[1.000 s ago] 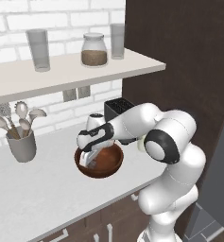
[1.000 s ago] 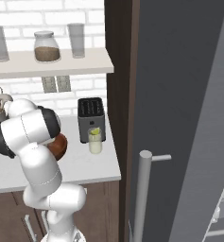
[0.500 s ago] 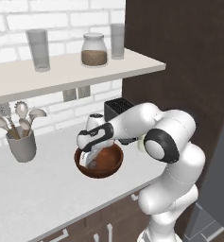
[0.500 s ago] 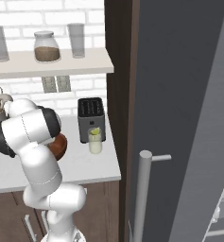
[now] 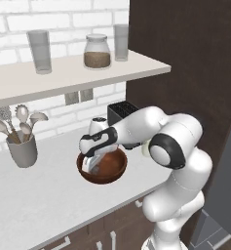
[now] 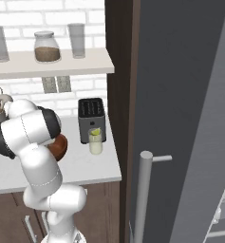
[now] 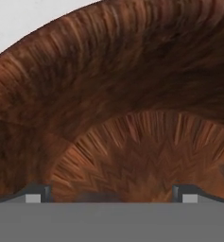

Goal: Grab a lemon wedge from the fridge and one ice cube from the ice bowl, and put them in the glass of lemonade.

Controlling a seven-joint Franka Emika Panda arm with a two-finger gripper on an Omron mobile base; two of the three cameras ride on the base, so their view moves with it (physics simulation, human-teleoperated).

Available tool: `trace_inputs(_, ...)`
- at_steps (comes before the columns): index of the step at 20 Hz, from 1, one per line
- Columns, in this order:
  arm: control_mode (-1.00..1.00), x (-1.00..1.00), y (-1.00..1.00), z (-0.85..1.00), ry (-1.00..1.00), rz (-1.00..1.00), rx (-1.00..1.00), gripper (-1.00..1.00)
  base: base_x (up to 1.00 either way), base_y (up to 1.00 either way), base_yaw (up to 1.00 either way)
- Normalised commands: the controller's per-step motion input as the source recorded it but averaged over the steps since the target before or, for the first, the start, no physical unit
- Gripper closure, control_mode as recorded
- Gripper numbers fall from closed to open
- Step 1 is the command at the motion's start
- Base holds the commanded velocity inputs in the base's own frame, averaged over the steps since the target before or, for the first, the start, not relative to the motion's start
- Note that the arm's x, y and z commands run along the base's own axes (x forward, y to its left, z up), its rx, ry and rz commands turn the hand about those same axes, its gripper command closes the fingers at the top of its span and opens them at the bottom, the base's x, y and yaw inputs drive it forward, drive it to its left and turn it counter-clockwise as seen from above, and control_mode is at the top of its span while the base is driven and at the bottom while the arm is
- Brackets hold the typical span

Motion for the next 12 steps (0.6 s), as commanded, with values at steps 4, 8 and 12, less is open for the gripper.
trace_inputs(4, -1.0, -0.21, 0.0, 0.0, 0.0, 0.0, 0.0, -1.0, 0.0, 0.0, 0.0)
trace_inputs(8, -1.0, -0.11, -0.04, -0.05, 0.0, 0.0, 0.0, -1.0, 0.0, 0.0, 0.0)
trace_inputs(12, -1.0, 0.0, -0.21, -0.05, 0.0, 0.0, 0.0, -1.0, 0.0, 0.0, 0.0)
